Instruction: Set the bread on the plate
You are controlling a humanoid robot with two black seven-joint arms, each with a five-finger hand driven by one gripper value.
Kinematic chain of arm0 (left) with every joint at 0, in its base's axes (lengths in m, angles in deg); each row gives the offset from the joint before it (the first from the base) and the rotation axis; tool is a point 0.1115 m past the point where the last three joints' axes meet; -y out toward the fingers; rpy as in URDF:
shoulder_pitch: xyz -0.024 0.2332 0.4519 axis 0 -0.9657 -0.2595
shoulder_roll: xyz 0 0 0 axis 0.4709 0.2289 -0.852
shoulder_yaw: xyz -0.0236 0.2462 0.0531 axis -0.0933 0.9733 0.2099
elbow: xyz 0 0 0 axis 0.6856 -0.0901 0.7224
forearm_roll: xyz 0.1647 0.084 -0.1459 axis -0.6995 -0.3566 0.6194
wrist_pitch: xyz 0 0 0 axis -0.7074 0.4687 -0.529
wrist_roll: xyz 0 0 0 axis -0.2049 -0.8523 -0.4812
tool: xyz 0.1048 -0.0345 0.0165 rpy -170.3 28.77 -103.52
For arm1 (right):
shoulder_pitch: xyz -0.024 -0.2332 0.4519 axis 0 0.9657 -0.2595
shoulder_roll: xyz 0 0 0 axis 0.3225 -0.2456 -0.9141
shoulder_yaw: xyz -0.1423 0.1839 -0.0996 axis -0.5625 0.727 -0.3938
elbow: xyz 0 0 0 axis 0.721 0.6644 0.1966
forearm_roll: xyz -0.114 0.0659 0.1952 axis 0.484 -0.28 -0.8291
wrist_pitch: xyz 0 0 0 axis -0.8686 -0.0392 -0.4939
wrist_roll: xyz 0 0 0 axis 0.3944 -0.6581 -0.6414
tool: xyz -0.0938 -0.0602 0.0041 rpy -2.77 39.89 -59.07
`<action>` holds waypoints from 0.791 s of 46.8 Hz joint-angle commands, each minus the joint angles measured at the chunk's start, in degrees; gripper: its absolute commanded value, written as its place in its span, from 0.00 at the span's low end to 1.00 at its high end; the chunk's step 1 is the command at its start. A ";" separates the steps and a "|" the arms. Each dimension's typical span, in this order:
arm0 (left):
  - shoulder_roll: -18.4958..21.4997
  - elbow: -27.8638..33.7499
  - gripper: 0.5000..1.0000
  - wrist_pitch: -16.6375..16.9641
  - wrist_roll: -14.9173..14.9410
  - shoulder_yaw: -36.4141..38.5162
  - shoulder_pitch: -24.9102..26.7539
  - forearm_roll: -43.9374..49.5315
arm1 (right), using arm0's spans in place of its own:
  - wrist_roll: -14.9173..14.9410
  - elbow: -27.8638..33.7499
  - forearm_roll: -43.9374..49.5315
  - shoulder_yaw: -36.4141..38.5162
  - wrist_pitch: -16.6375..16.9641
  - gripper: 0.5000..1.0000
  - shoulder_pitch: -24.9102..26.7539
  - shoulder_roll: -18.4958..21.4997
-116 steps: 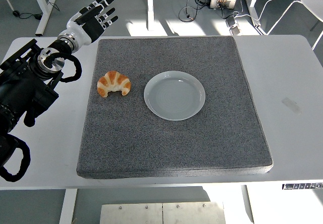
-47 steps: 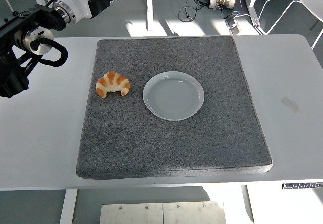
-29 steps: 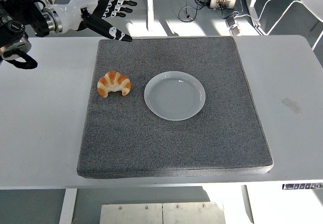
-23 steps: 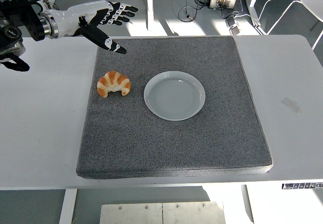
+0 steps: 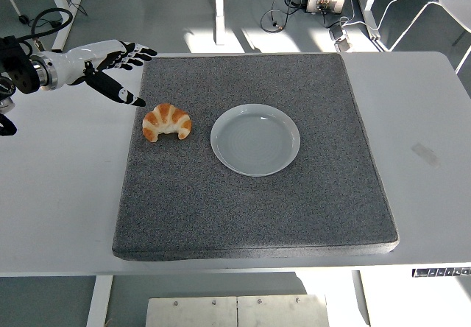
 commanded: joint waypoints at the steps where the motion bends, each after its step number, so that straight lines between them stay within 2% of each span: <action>1: -0.86 -0.09 0.94 1.54 0.17 0.21 -1.99 0.75 | 0.00 0.00 0.00 0.00 -0.01 1.00 0.00 0.00; 12: -5.43 -3.51 0.93 4.09 -0.01 0.30 -6.48 0.31 | 0.00 0.00 0.00 0.00 -0.01 1.00 0.00 0.00; 19: -6.04 -5.80 0.91 5.93 -0.09 0.56 -6.83 -1.18 | 0.00 0.00 0.00 0.00 -0.01 1.00 0.00 0.00; 28: -8.06 -8.00 0.87 6.46 -0.18 1.00 -6.83 -4.26 | 0.00 0.00 0.00 0.00 -0.01 1.00 0.00 0.00; 37: -11.58 -11.42 0.87 7.43 -1.59 1.88 -7.62 -4.44 | 0.00 0.00 0.00 0.00 -0.01 1.00 0.00 0.00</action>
